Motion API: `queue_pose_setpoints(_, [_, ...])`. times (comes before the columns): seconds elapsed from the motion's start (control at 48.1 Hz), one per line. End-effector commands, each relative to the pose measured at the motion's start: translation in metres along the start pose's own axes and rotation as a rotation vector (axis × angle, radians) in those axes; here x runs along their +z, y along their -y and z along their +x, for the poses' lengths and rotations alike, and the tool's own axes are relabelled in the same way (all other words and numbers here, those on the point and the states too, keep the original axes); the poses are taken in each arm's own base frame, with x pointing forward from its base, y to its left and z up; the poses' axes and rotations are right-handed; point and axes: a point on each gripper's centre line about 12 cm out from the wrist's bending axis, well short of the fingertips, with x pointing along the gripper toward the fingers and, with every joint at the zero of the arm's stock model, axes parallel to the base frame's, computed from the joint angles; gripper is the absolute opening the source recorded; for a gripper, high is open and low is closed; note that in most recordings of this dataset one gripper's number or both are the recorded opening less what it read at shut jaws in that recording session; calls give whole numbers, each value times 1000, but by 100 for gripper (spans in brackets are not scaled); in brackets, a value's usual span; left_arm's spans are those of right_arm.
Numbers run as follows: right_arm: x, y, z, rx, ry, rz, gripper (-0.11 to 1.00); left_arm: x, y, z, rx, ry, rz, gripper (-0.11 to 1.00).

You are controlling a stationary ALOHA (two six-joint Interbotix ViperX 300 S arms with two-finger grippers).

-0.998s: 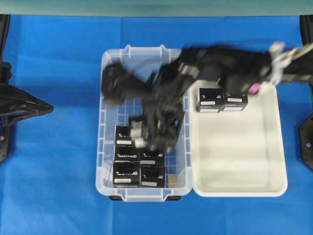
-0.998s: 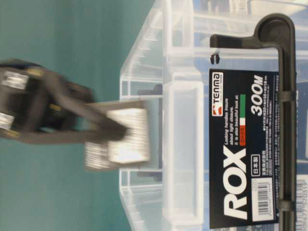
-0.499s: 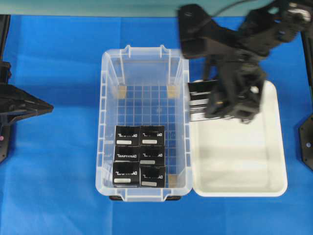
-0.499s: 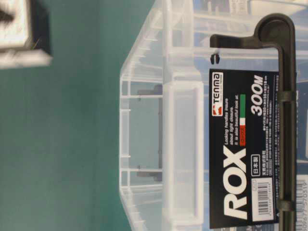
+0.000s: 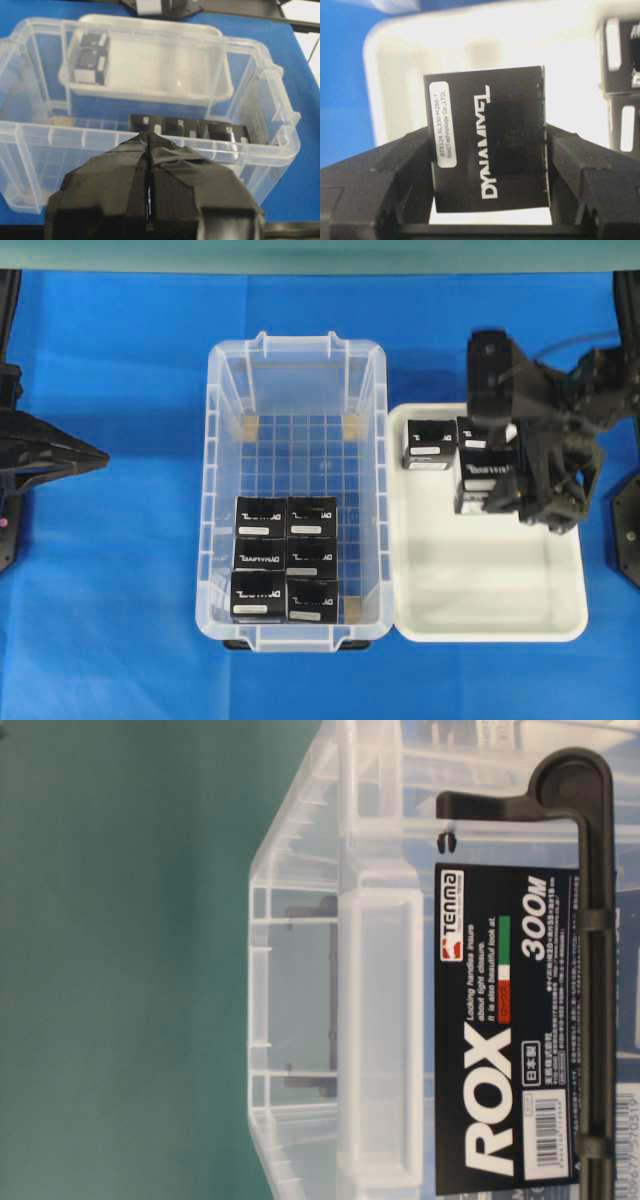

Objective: Pick the box from inside the plastic case
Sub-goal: 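Lower the box into the white tray beside the other boxes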

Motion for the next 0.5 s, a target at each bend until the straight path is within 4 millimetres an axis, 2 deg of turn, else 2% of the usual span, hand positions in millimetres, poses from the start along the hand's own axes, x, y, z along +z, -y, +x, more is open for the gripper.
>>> queue_pose_setpoints(0.0, [-13,3,20,-14,3,-8,63,12,0,0,4,30,1,-6])
queue_pose_setpoints(0.166, [-24,10,50,-50,28,-60,63,12,-1,0,7,30,2,-6])
queue_pose_setpoints(0.478, [-12,28,92,-107,45,-98,63,12,-1,0,8,31,2,-6])
